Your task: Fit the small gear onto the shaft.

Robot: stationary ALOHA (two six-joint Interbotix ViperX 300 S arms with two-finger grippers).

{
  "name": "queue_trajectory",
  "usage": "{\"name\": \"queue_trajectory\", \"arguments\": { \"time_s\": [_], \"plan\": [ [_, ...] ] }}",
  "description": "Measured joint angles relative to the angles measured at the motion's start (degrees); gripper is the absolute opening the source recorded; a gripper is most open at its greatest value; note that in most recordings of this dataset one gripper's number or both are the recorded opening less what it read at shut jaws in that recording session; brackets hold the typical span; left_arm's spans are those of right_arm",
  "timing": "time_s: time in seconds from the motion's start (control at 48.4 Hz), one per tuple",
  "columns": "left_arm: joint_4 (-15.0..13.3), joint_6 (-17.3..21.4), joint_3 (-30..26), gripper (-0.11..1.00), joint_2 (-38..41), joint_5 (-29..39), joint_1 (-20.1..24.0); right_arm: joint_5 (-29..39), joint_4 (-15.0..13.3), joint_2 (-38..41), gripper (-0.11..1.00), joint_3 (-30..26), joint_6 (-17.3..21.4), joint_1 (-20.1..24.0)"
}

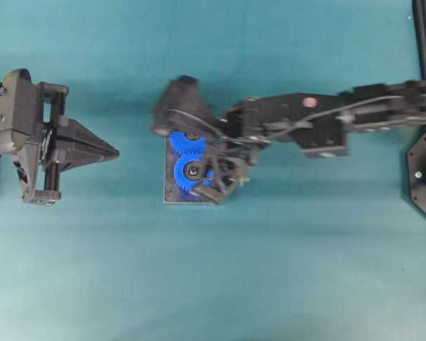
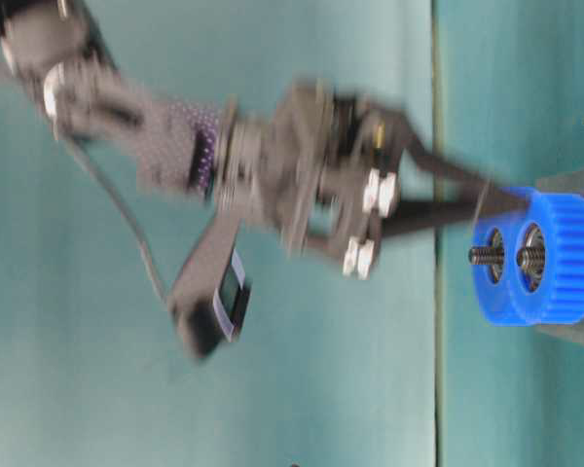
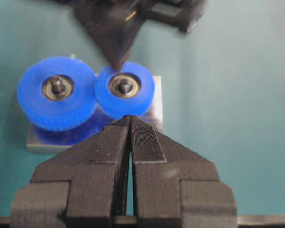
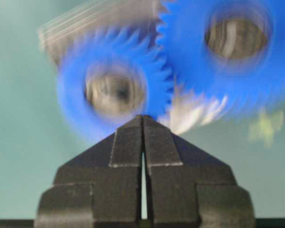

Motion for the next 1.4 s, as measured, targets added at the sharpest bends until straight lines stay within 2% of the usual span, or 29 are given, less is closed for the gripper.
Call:
{"name": "queue_trajectory", "arguments": {
  "time_s": [0.227,0.33,0.475,0.64,1.012,1.197,1.404],
  "plan": [
    [0.0,0.0,0.0,0.0,0.0,0.0,0.0,-0.62,0.88,-3.16,0.0,2.02,3.25,4.31],
    [0.0,0.0,0.0,0.0,0.0,0.0,0.0,-3.08,-0.09,-4.92,0.0,2.64,3.25,4.04],
    [0.0,0.0,0.0,0.0,0.0,0.0,0.0,-8.53,-1.93,-7.91,0.0,5.98,3.34,2.37],
    [0.0,0.0,0.0,0.0,0.0,0.0,0.0,-16.44,-3.96,-12.66,0.0,12.57,3.34,2.02],
    [0.0,0.18,0.62,0.0,0.18,-2.81,0.09,-34.89,-5.1,-21.97,0.0,25.93,3.16,1.58],
    [0.0,0.26,0.62,0.0,0.18,-2.9,0.0,-42.89,-7.29,-24.52,0.0,30.5,-1.32,1.58],
    [0.0,0.18,0.62,0.0,0.18,-2.9,0.0,-47.46,-7.56,-26.02,0.0,32.96,-6.5,1.76]
  ]
}}
